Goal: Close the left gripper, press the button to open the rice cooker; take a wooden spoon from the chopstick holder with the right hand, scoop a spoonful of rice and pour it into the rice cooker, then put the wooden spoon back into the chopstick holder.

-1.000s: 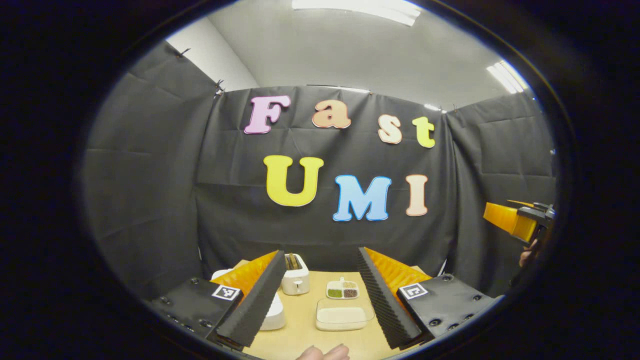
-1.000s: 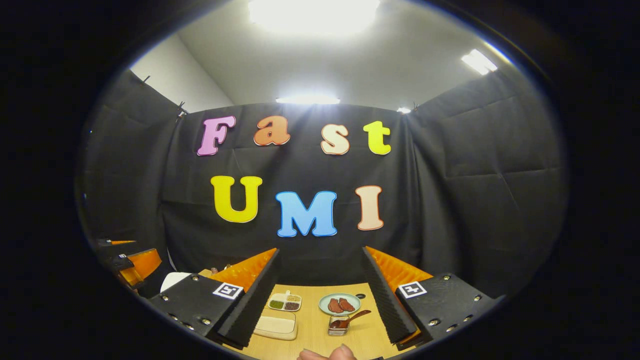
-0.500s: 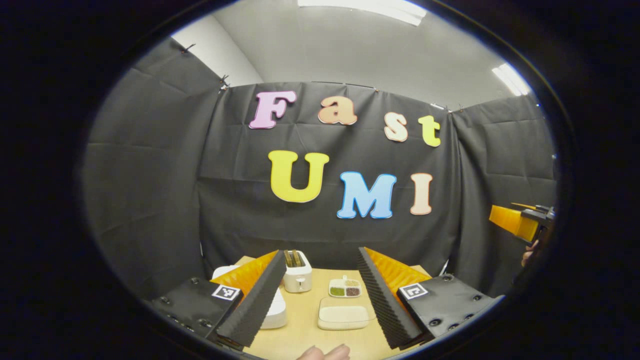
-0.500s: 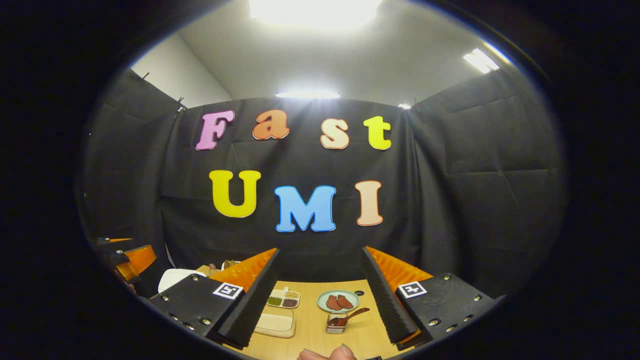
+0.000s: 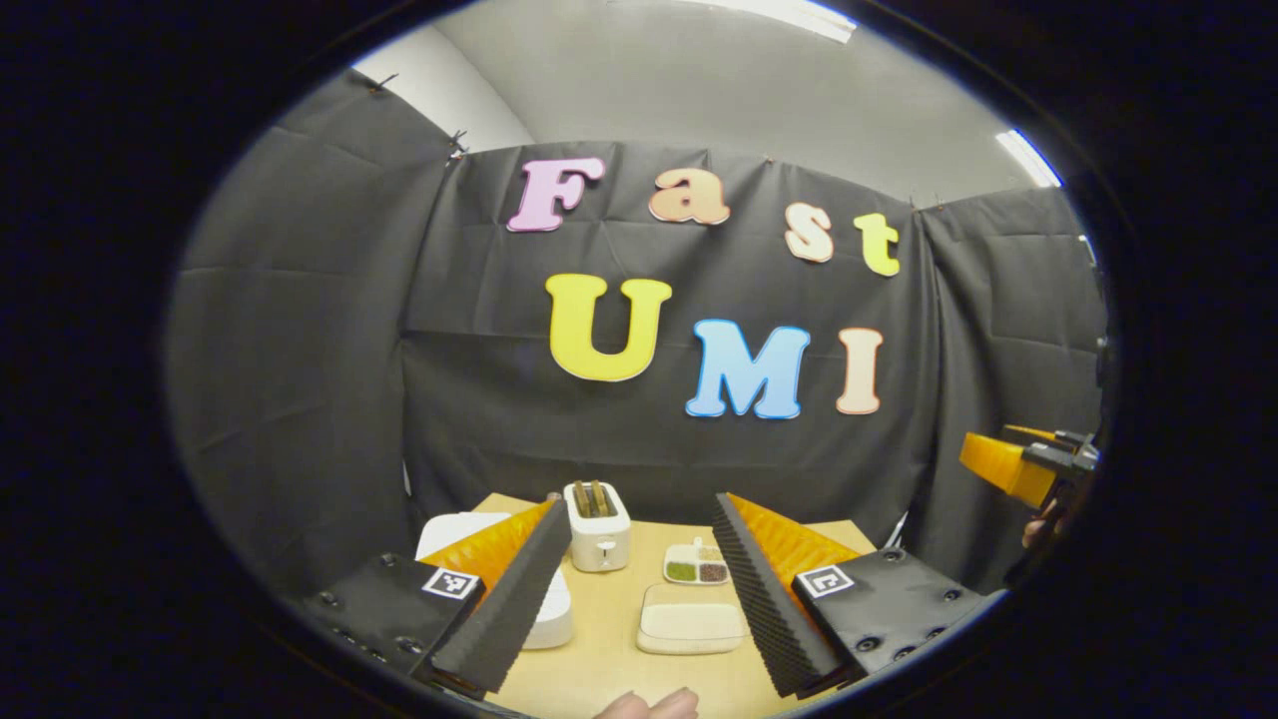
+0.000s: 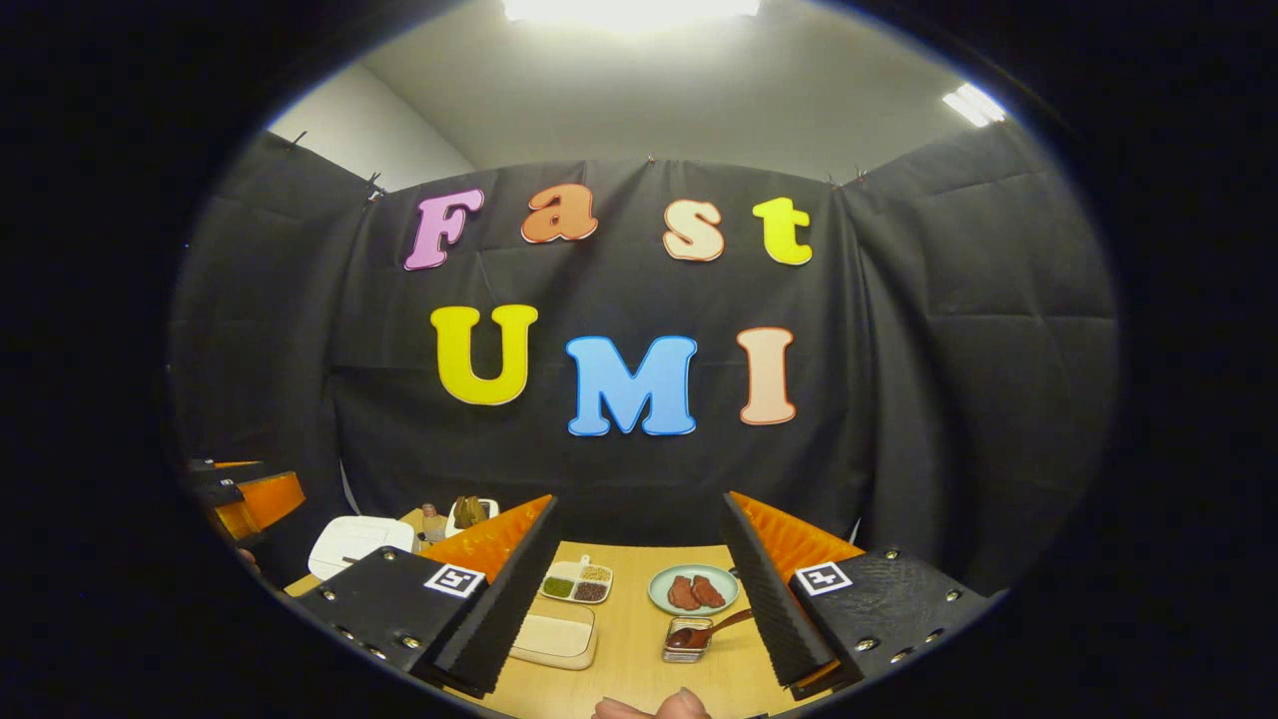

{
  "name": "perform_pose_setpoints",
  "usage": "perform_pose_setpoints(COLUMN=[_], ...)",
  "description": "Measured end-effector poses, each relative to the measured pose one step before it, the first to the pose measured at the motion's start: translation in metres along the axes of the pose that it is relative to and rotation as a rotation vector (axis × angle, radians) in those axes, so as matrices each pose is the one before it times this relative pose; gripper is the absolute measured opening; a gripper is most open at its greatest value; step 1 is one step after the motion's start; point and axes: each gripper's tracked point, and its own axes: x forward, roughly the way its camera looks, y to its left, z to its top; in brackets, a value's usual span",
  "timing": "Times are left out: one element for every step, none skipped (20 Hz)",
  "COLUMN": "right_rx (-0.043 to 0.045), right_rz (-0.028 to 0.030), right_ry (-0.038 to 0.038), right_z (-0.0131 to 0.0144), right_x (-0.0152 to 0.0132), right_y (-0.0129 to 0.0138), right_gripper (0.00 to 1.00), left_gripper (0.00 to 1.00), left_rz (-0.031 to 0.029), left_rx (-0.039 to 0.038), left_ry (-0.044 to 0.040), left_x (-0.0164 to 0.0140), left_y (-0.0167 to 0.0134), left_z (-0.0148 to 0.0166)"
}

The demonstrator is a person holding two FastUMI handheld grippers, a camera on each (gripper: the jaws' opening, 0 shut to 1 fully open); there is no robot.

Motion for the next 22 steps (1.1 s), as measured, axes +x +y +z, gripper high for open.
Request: perform_pose_setpoints(right_rx=[0.005,0.00877,0.00686,0.00315,-0.00094,-0.00503,-0.00648,-0.00784,-0.00761,-0.00318,0.00373,0.00896,0.009,0.00002,-0.01079,-0.01038,-0.00376,-0.00296,-0.01252,-0.01731,-0.01372,-0.00995], right_rz=[0.00664,0.01746,0.02475,0.02698,0.03014,0.02679,0.03207,0.0355,0.03047,0.02227,0.01418,0.01025,0.00846,0.00107,-0.00846,-0.01354,-0.00551,-0.00063,-0.01002,-0.01377,-0.00819,-0.00319], right_ry=[0.00816,-0.00846,-0.00263,0.00702,-0.00433,-0.01342,-0.00969,-0.01284,-0.01086,-0.00394,0.00296,0.00399,-0.00526,-0.01231,-0.00589,0.00531,0.00737,-0.0006,-0.00268,0.00034,0.00396,0.00746], right_z=[-0.00674,-0.00099,-0.00323,-0.00419,-0.00156,0.00273,-0.00033,0.00072,-0.00074,-0.00015,-0.00151,0.00017,0.00442,0.0053,0.00218,0.00085,-0.00035,0.00257,0.00351,0.00144,-0.00186,-0.00039], right_x=[0.00882,0.00825,0.00916,0.00765,0.00642,0.00553,0.00688,0.00528,0.00449,0.00441,0.00299,0.00141,-0.00106,-0.00097,-0.00043,-0.00055,-0.00241,-0.003,-0.00267,-0.00248,-0.0024,-0.00306], right_y=[-0.00631,-0.0024,0.00102,0.00123,0.00145,0.00249,0.00339,0.00682,0.00549,0.00521,0.00366,0.00359,0.00459,0.00261,0.00012,-0.00067,0.00415,0.00534,0.00258,0.00117,0.00443,0.00591], right_gripper=[0.97,0.97,0.97,0.97,0.97,0.97,0.97,0.97,0.97,0.97,0.97,0.97,0.97,0.97,0.97,0.97,0.97,0.97,0.97,0.97,0.97,0.97], left_gripper=[0.99,0.99,0.99,0.99,0.99,0.98,0.98,0.98,0.95,0.93,0.9,0.89,0.82,0.75,0.59,0.44,0.29,0.26,0.24,0.12,0.02,0.11], left_rz=[0.00751,0.00853,0.02429,0.03368,0.0297,0.03614,0.04858,0.05334,0.042,0.0236,0.02143,0.02397,0.01683,0.01333,0.01221,0.00891,0.01127,0.00456,-0.00549,-0.02481,-0.0204,0.00042], left_rx=[-0.01002,-0.00113,-0.00005,-0.00789,-0.0141,-0.01063,-0.00314,0.00037,0.00002,-0.00012,0.00052,0.00085,-0.00109,-0.00167,-0.00001,0.00377,0.0073,0.00915,0.00306,0.00204,0.00616,0.0186], left_ry=[-0.00103,-0.01082,-0.00864,-0.00409,0.00258,0.01548,0.02458,0.01592,0.01949,0.01524,0.01651,0.01859,0.01773,0.01978,0.01807,0.02915,0.02918,0.02778,0.02121,0.01992,0.01329,0.0148], left_x=[0.00248,0.00264,0.00331,0.00232,0.00138,0.00302,0.00438,0.00514,0.0052,0.00555,0.0071,0.00966,0.0133,0.01309,0.01345,0.01448,0.01635,0.01327,0.01403,0.0125,0.01232,0.01508], left_y=[-0.00135,-0.00053,0.00602,0.00831,0.00817,0.00925,0.01349,0.0152,0.01156,0.00887,0.00771,0.00925,0.00863,0.00618,0.00803,0.00546,0.00607,0.00537,0.00255,-0.00428,-0.00223,0.00255], left_z=[-0.00147,-0.0001,-0.00067,-0.003,-0.00688,-0.00648,-0.01248,-0.00896,-0.00758,-0.00644,-0.00889,-0.00663,-0.00821,-0.00604,-0.00765,-0.00941,-0.00942,-0.00828,-0.00821,-0.0061,-0.00477,-0.0043])
